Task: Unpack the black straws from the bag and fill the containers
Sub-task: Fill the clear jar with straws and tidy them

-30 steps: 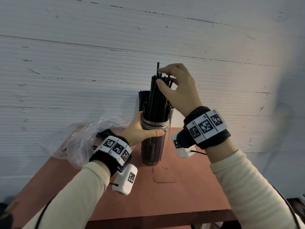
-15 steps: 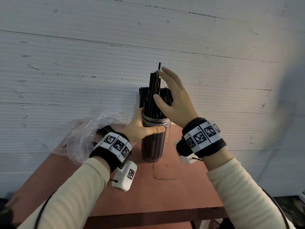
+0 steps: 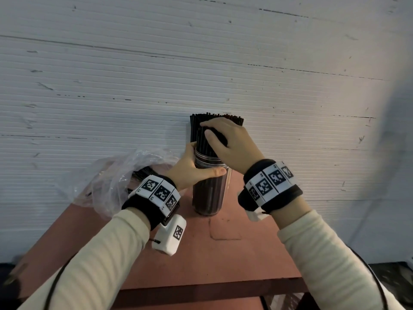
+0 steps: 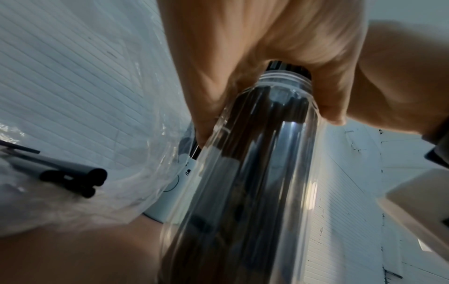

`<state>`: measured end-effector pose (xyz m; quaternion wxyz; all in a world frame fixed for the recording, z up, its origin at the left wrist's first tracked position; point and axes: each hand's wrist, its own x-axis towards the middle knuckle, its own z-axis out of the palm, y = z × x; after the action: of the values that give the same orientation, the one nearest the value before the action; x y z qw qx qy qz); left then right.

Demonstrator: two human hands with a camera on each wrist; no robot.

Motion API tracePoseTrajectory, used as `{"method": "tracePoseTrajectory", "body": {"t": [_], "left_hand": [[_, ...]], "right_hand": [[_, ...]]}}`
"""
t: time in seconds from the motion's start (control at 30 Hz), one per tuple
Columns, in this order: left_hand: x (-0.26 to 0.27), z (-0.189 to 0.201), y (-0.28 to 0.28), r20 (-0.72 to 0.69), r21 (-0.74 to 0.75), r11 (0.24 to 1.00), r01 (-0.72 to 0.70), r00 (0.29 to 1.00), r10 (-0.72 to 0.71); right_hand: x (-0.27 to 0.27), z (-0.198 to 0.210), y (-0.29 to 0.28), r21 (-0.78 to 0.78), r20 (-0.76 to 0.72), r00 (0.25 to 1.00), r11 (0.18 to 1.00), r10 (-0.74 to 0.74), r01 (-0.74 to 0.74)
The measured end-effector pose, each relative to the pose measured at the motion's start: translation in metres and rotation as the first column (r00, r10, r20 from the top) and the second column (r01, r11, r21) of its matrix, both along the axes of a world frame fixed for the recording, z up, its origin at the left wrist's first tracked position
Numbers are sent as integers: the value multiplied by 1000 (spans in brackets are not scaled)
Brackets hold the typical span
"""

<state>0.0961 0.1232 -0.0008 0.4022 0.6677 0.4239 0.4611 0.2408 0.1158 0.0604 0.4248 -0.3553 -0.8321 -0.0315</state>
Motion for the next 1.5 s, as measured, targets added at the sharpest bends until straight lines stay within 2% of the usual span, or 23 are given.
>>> {"method": "tracePoseTrajectory", "body": {"t": [0.2, 0.5, 0.57, 0.77, 0.87, 0.97, 1.13, 1.33, 1.5], "left_hand": [[2, -3, 0, 21, 13, 1000, -18, 1000, 18], [-4, -6, -5, -67, 45, 999, -29, 997, 32], [-9, -6, -8, -83, 15, 1000, -10, 996, 11], [-14, -4, -9, -183, 3, 996, -84, 980, 83], [-9, -8, -6, -141, -12, 995, -103, 985, 100], [-1, -13, 0, -184, 10, 994, -105, 977, 105], [15, -12, 9, -211, 14, 991, -134, 968, 134], [22, -6, 12, -235, 5, 997, -83, 968, 82], [16, 2, 6, -256, -85, 996, -36, 967, 13]], "right_hand": [[-2, -7, -5, 188, 105, 992, 981, -71, 50], [-4, -21, -8, 209, 61, 994, 974, -96, 81], [-4, -21, -9, 194, 46, 994, 977, -97, 87], [1, -15, -8, 138, 20, 998, 989, -55, 51], [7, -20, -6, 175, -40, 996, 981, -81, 87], [14, -23, -7, 184, -110, 993, 980, -51, 71], [25, -25, -3, 95, -59, 996, 992, -73, 78], [31, -25, 0, 80, -21, 994, 990, -111, 113], [30, -20, -7, 153, -108, 990, 983, -86, 102]]}}
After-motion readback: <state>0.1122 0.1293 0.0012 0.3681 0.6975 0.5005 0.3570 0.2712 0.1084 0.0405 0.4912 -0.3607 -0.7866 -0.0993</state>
